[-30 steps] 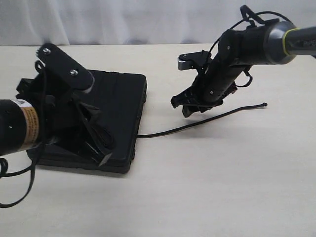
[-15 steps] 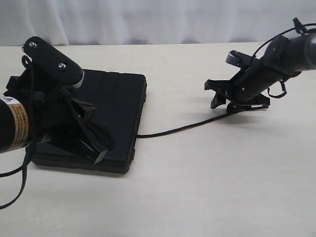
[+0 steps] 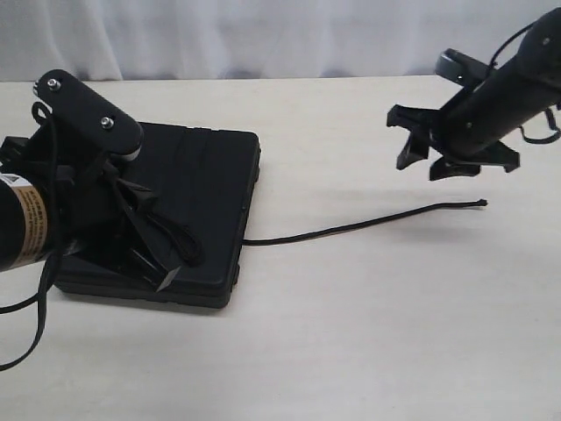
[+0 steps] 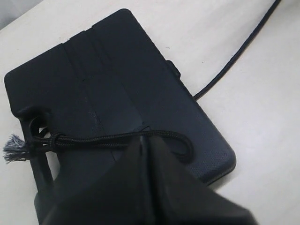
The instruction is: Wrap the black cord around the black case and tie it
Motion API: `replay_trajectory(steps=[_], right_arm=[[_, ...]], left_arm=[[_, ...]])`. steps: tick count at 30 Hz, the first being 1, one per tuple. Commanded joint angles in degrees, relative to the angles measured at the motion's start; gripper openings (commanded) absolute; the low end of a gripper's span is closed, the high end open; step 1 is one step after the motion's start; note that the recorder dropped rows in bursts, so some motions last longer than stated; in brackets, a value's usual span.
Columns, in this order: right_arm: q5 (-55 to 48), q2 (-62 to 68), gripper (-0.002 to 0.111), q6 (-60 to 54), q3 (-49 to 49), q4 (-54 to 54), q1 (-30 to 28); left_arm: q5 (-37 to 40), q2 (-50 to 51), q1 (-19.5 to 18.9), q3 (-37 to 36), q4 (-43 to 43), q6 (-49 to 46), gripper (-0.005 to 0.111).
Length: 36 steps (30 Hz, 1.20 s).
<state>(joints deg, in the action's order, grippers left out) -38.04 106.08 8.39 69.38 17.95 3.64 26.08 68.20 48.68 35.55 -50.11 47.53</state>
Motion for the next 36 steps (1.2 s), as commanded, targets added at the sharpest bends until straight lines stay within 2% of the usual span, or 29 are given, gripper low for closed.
replay_trajectory(steps=[1, 6, 11, 16, 24, 31, 36], right_arm=[[9.6, -4.16, 0.048, 29.34, -10.58, -13.24, -0.14], [31.56, -4.5, 0.048, 32.74, -21.34, -8.22, 0.51], [36.63, -2.09, 0.048, 32.74, -22.59, -6.91, 0.51], [34.26, 1.65, 0.048, 31.25, -20.05, -7.04, 0.51], [22.34, 8.08, 0.047, 24.96, -9.4, -6.73, 0.51], [13.57, 15.05, 0.027, 19.75, -0.84, -6.63, 1.21], [11.12, 19.95, 0.025, 12.66, 6.96, -5.77, 4.02]], left_arm=[[-0.25, 0.0, -0.04, -0.06, -0.13, 0.27, 0.0], [-0.25, 0.0, -0.04, -0.06, -0.13, 0.27, 0.0], [-0.25, 0.0, -0.04, -0.06, -0.13, 0.27, 0.0], [-0.25, 0.0, -0.04, -0.06, -0.13, 0.41, 0.0], [-0.25, 0.0, -0.04, -0.06, -0.03, 0.41, 0.0], [-0.13, 0.0, -0.04, -0.06, -0.04, 0.41, 0.0], [-0.13, 0.0, -0.04, -0.06, -0.04, 0.41, 0.0]])
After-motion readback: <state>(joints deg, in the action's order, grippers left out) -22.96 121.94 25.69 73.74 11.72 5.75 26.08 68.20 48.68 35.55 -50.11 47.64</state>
